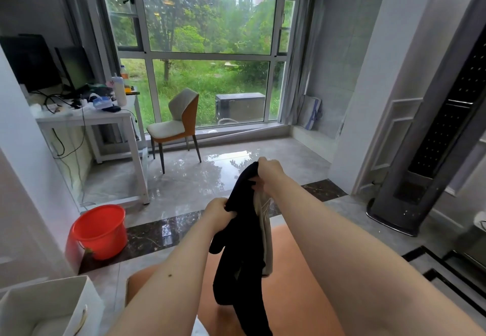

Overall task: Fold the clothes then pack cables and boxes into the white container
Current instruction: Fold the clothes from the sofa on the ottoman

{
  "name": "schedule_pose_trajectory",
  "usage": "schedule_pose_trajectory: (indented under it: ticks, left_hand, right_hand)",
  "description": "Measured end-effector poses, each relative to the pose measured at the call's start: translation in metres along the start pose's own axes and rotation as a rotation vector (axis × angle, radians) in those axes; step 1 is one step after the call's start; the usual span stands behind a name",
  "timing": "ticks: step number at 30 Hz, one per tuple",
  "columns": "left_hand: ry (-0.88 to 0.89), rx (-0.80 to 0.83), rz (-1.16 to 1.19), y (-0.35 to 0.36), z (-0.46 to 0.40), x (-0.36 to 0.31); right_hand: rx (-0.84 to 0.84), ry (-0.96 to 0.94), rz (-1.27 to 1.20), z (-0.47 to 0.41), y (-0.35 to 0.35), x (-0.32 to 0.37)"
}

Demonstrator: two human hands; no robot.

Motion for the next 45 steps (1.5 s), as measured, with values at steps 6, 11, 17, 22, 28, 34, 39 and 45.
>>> schedule_pose_trajectory:
  ticks: [6, 11, 17, 22, 28, 34, 39, 45]
  left_hand:
    - [-0.043, -0.006, -0.032, 0.007, -0.007, 0.019]
    - [-0.087, -0.025, -0.052, 0.008, -0.012, 0.038]
    - [-0.143, 0.173, -0.048, 0.031, -0.017, 0.048]
    - [-0.180, 0.151, -0.044, 0.041, -0.024, 0.046]
    - [-0.182, 0.074, -0.124, 0.040, -0.019, 0.051]
    - [-0.153, 0.113, -0.013, 0.044, -0.021, 0.054]
    - [-0.225, 0.097, 0.248, 0.057, -0.022, 0.060]
    - [-0.135, 0.057, -0.048, 0.039, -0.017, 0.061]
  right_hand:
    - [-0.111, -0.032, -0.203, -0.003, -0.017, 0.023]
    - [-0.120, -0.108, -0.277, 0.002, -0.023, 0.052]
    - [-0.076, -0.230, -0.360, 0.015, -0.019, 0.079]
    - [-0.195, -0.232, -0.302, 0.030, -0.020, 0.096]
    - [-0.193, -0.256, -0.375, 0.043, -0.029, 0.105]
    - [-0.293, -0.274, -0.246, 0.058, -0.035, 0.113]
    - [-0.342, -0.274, -0.266, 0.069, -0.046, 0.110]
    - [-0.505, -0.336, -0.232, 0.079, -0.083, 0.105]
Point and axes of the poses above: each hand's wrist, its own z-axis away from the middle knuckle, its own y-axis out of the palm, x = y × z, the point moved 8 cm from there along -z, towards the middle knuckle, and after that the axes turned 2 degrees about -x, right-handed, at the moved point
